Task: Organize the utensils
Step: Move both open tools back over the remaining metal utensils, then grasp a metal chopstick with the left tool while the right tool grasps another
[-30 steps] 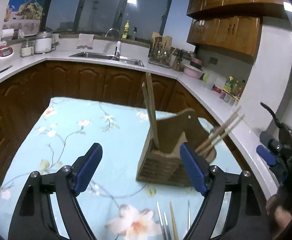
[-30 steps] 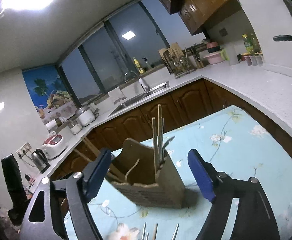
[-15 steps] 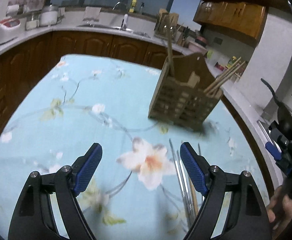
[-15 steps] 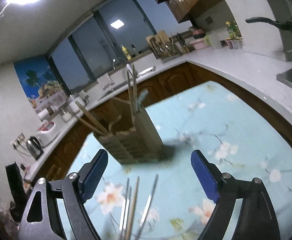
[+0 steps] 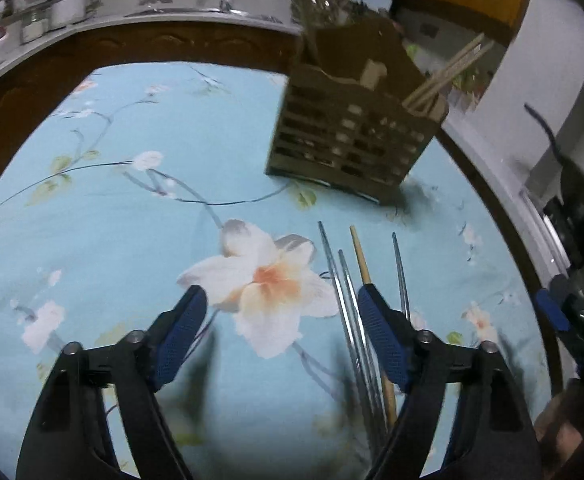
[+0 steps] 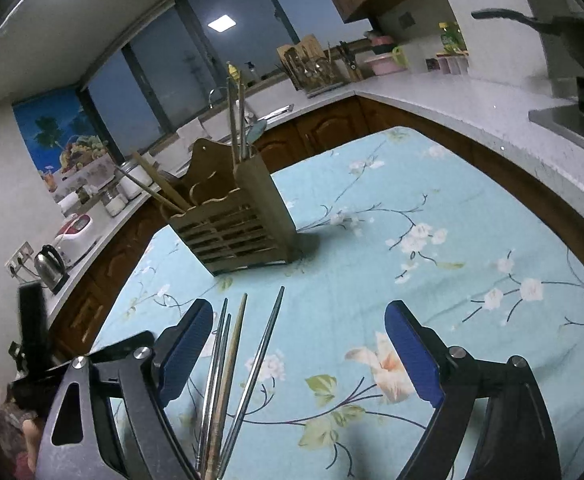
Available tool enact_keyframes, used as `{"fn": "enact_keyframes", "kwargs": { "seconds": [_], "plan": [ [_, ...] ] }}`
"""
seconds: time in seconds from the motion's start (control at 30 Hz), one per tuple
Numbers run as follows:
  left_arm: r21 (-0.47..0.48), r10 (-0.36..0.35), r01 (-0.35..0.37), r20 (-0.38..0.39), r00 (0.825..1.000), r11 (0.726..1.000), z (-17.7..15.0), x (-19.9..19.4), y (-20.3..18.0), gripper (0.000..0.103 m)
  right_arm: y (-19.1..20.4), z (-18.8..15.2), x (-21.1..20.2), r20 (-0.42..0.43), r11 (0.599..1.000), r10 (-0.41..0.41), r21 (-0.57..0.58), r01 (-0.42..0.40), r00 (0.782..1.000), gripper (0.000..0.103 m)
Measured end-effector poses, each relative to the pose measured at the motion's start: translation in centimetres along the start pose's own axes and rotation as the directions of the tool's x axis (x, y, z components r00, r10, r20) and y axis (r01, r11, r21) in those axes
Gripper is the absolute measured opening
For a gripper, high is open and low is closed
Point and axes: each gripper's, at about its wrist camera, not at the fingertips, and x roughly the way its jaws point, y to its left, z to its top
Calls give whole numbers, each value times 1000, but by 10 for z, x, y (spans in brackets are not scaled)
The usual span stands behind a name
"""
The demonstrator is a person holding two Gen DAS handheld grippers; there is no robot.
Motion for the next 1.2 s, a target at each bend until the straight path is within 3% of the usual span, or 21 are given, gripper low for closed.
{"fn": "enact_keyframes", "kwargs": {
  "seconds": [0.17,0.3,0.4,0.6,0.73,0.87,1.03,1.2],
  "plan": [
    [11,-3,4,-68,998,1000,14,36,-12,52,-2,2,8,-23,1000,-8,-2,8,1000,88],
    [29,-8,11,-89,996,1000,25,54,-18,46,-2,1,21,-63,1000,-8,-3,8,998,77],
    [61,-10,16,-111,994,998,29,64,-25,30,-3,0,32,-92,1000,-15,0,15,996,64],
    [250,66,-47,-67,996,967,13,60,-35,10,2,-3,51,-155,1000,-10,-22,6,988,53],
    [308,19,8,-82,996,951,0,45,-23,8,15,-8,73,-220,998,-4,-60,-10,975,44],
    [212,-59,83,-117,991,974,-1,32,7,8,30,-15,102,-282,995,-15,-97,-13,959,37],
    [140,-68,85,-119,991,987,-3,28,18,8,43,-17,127,-315,990,-55,-143,10,947,32],
    [159,-20,39,-120,993,987,0,38,2,8,55,-17,139,-306,969,-124,-243,49,944,31]
  ]
}}
